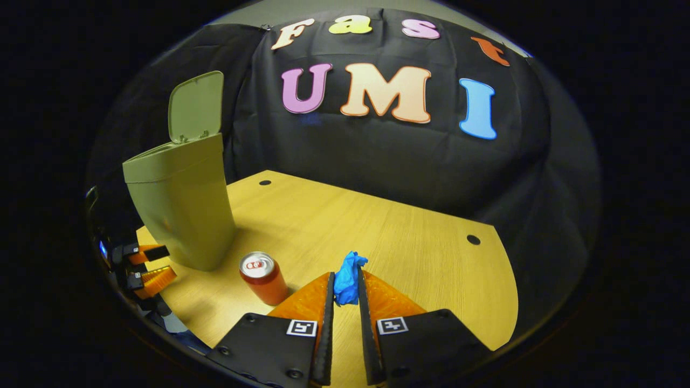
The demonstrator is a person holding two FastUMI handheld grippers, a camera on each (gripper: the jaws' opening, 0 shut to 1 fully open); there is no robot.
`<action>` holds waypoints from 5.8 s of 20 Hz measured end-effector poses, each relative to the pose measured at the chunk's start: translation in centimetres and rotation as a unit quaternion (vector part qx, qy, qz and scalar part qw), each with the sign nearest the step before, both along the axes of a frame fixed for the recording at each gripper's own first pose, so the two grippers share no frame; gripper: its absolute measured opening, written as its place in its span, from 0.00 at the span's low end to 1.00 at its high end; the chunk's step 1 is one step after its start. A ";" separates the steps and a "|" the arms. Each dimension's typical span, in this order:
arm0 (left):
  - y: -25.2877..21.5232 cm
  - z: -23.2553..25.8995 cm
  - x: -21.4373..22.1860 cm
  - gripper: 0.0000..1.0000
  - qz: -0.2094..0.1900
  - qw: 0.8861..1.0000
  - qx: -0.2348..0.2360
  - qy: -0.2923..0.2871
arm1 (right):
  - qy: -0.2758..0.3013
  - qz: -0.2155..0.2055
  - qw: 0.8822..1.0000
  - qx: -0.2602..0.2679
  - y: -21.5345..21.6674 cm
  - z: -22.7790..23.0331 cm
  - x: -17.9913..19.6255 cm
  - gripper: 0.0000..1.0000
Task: Press the lid of the desktop garbage bin to open it, pick up the crumpled paper on the desktop and throw it into the bin, then pick up the pop can on the desktop and drop it into the bin, and finally close the garbage bin lid.
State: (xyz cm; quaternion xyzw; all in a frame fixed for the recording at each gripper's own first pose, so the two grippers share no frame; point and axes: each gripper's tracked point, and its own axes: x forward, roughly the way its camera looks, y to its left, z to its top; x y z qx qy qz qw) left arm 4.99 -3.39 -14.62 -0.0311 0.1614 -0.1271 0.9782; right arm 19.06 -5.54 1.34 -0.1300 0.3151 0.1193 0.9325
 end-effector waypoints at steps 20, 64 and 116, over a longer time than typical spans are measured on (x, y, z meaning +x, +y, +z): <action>1.3 0.9 -4.5 0.91 0.016 1.000 -0.005 0.024 | -0.098 0.290 0.952 0.015 31.5 11.1 1.5 0.25; -12.4 3.4 2.3 0.91 -0.134 0.991 0.023 0.011 | -0.128 0.065 0.990 0.008 2.1 7.3 -3.5 0.98; -18.2 13.1 6.3 0.78 -0.178 0.983 0.000 -0.031 | -0.027 -0.044 0.992 0.116 -6.6 -7.6 -13.2 0.98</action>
